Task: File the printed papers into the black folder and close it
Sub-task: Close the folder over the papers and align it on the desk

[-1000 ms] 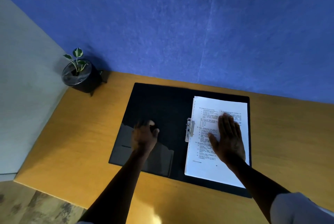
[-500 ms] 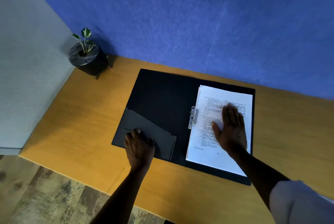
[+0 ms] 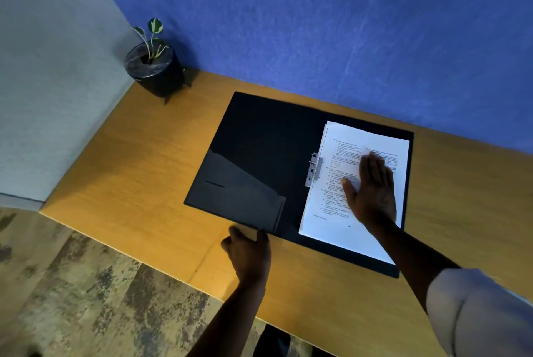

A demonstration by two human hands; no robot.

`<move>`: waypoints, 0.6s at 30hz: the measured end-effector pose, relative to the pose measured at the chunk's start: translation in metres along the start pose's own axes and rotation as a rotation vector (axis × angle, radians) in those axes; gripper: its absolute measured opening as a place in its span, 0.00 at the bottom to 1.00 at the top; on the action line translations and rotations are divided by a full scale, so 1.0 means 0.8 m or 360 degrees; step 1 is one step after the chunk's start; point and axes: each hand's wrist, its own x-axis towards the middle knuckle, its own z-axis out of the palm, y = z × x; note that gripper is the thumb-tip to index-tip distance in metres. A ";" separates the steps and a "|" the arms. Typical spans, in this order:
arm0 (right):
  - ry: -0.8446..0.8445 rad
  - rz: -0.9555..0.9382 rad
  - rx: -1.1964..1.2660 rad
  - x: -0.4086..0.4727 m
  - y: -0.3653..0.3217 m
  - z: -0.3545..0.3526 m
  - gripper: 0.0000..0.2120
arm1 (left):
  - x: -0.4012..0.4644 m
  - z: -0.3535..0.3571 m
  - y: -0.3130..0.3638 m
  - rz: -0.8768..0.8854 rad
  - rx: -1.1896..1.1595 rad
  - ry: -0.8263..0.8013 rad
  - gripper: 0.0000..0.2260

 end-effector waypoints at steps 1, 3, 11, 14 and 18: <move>0.0002 -0.0001 0.0001 0.000 0.000 0.000 0.39 | -0.002 0.002 0.001 -0.0007 -0.0074 -0.0030 0.14; 0.0008 -0.0002 0.0002 0.000 0.000 0.000 0.39 | -0.005 0.006 0.005 -0.0020 -0.0282 -0.0098 0.07; 0.0018 -0.0004 0.0010 -0.003 0.003 0.000 0.39 | 0.004 0.004 0.022 -0.0493 -0.0773 -0.0077 0.11; 0.0027 -0.0003 0.0013 -0.003 0.003 0.002 0.39 | 0.020 0.001 0.024 -0.0575 -0.0727 -0.0124 0.16; 0.0023 0.0003 0.0013 -0.002 0.004 0.003 0.39 | 0.041 -0.011 0.023 -0.0565 -0.0934 -0.0142 0.18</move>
